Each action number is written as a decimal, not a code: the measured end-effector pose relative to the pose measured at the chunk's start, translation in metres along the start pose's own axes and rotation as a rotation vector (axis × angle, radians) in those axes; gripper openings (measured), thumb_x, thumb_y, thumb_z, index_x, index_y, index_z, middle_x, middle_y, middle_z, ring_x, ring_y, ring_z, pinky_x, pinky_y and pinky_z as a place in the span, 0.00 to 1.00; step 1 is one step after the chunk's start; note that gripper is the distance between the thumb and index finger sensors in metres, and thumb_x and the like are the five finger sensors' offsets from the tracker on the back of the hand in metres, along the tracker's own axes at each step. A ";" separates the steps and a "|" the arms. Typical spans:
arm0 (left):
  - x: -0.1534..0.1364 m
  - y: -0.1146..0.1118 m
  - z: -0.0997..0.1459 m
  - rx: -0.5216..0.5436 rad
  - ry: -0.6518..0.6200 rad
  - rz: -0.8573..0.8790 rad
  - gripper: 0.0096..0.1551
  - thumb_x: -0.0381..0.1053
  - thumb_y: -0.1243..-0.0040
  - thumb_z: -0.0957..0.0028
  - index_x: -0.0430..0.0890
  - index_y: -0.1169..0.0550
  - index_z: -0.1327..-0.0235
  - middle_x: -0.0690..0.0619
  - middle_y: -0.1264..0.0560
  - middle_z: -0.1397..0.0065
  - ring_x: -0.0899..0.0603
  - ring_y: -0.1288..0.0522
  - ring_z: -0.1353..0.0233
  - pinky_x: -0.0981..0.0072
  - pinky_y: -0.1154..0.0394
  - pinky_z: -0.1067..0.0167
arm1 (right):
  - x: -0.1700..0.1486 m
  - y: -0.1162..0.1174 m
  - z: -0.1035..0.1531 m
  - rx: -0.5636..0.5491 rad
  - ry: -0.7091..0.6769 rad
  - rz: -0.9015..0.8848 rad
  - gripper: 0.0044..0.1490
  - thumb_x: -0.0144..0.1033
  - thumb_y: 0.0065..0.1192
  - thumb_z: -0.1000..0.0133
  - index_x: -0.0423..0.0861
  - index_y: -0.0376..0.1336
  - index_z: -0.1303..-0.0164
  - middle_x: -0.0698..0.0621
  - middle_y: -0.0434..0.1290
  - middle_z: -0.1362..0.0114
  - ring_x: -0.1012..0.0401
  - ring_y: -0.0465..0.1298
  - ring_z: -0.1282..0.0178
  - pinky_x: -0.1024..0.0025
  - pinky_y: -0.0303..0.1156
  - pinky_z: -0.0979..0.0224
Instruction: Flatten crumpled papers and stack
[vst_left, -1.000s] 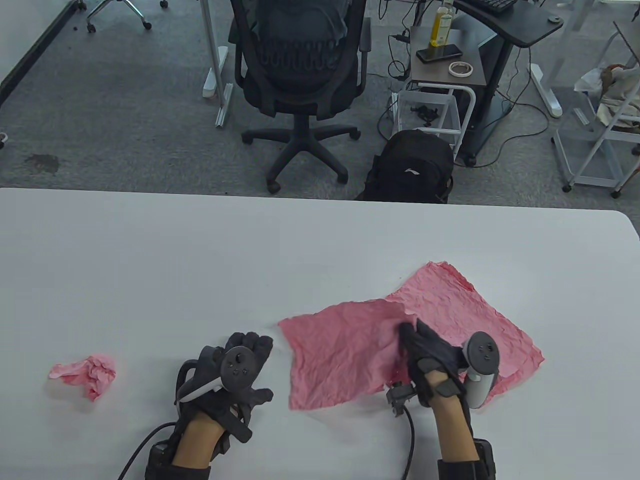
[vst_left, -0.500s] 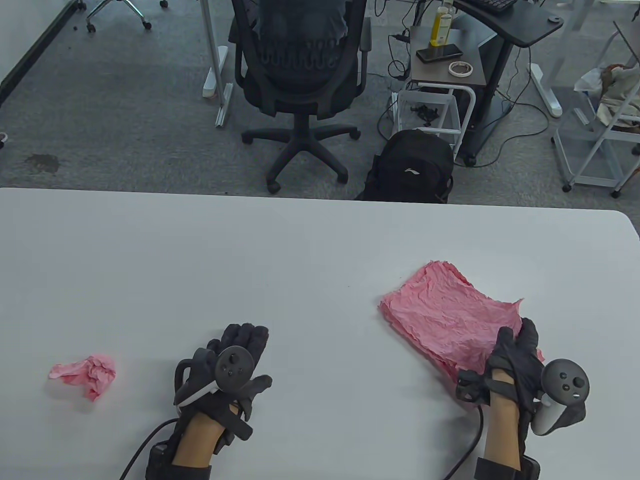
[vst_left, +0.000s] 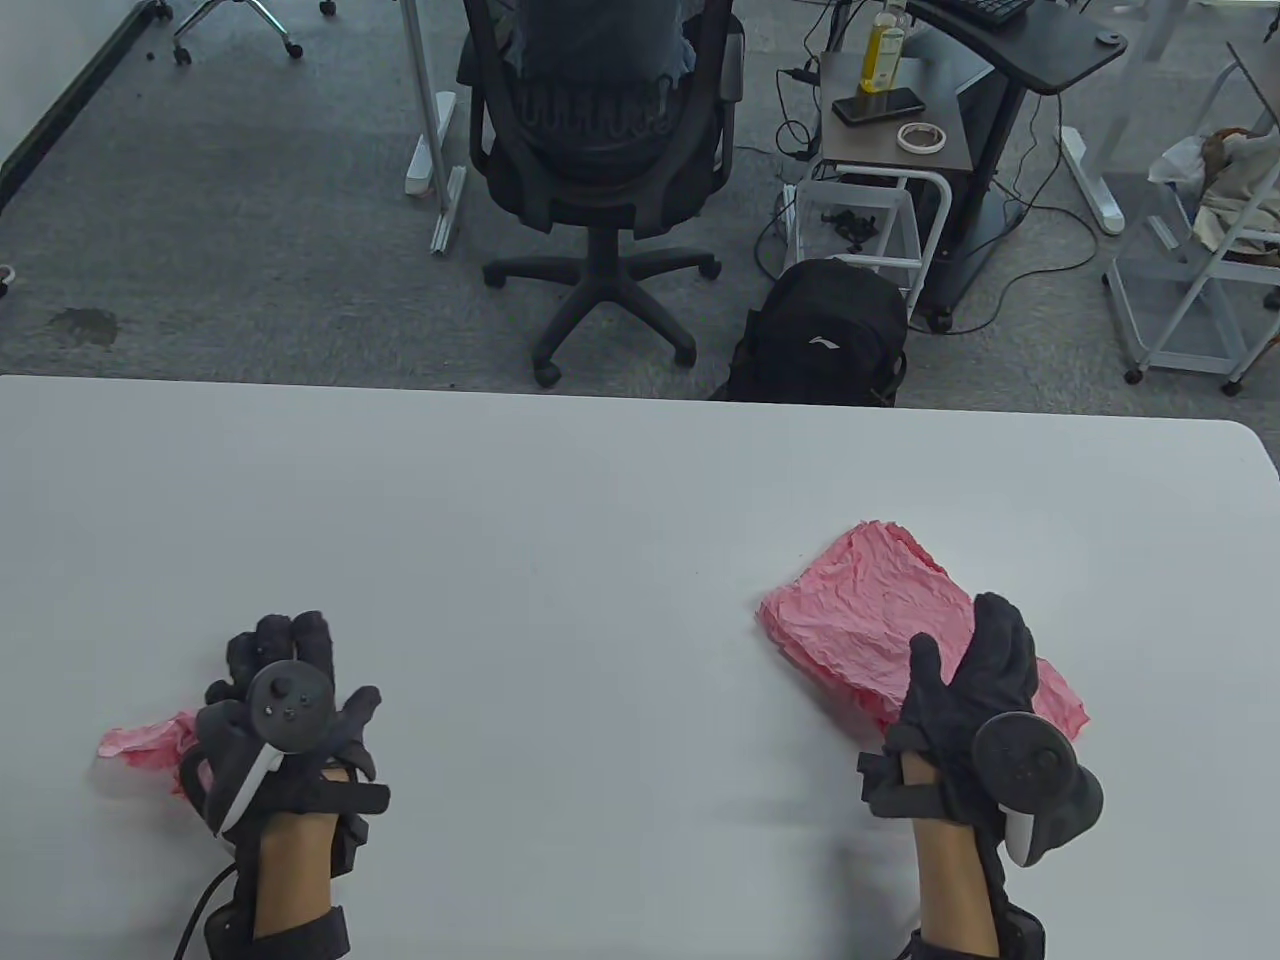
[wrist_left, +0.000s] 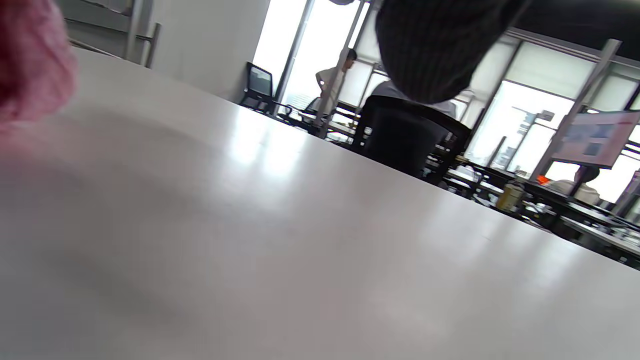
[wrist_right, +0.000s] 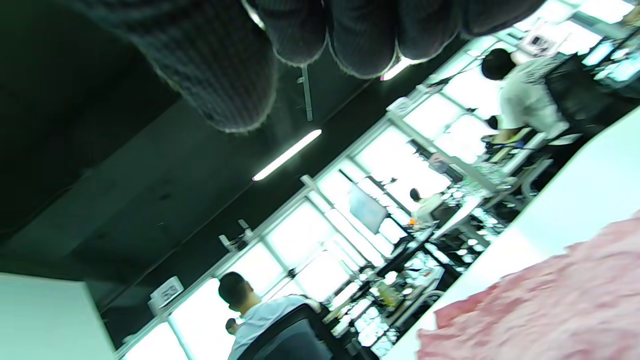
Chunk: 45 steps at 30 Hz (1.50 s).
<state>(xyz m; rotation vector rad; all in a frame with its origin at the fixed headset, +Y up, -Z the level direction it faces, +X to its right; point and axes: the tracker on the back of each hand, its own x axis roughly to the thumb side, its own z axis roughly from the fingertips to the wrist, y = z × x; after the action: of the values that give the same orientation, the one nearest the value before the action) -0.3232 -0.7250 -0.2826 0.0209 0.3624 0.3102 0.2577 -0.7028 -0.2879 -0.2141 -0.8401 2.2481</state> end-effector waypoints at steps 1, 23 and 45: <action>-0.007 0.002 0.001 0.016 0.062 -0.003 0.53 0.63 0.35 0.48 0.51 0.48 0.15 0.44 0.64 0.16 0.30 0.70 0.16 0.25 0.68 0.29 | 0.002 0.002 0.001 0.013 -0.005 -0.003 0.44 0.42 0.66 0.43 0.42 0.49 0.22 0.34 0.55 0.21 0.33 0.54 0.24 0.34 0.54 0.31; -0.035 -0.020 -0.016 -0.013 0.212 0.014 0.38 0.46 0.32 0.50 0.48 0.31 0.24 0.36 0.41 0.23 0.30 0.31 0.34 0.51 0.25 0.45 | 0.008 0.034 0.011 0.171 -0.061 -0.077 0.36 0.42 0.65 0.42 0.41 0.59 0.27 0.35 0.63 0.23 0.34 0.59 0.25 0.32 0.55 0.32; 0.087 -0.041 0.022 0.074 -0.514 0.395 0.46 0.62 0.38 0.47 0.41 0.38 0.22 0.37 0.33 0.29 0.35 0.23 0.43 0.54 0.22 0.51 | 0.084 0.127 0.060 0.675 -0.327 -0.207 0.36 0.42 0.64 0.42 0.42 0.59 0.26 0.35 0.63 0.23 0.34 0.59 0.24 0.29 0.53 0.31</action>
<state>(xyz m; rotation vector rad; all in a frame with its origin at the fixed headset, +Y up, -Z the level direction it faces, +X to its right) -0.2261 -0.7366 -0.2956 0.2423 -0.1468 0.6645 0.1010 -0.7437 -0.3137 0.5402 -0.2025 2.2580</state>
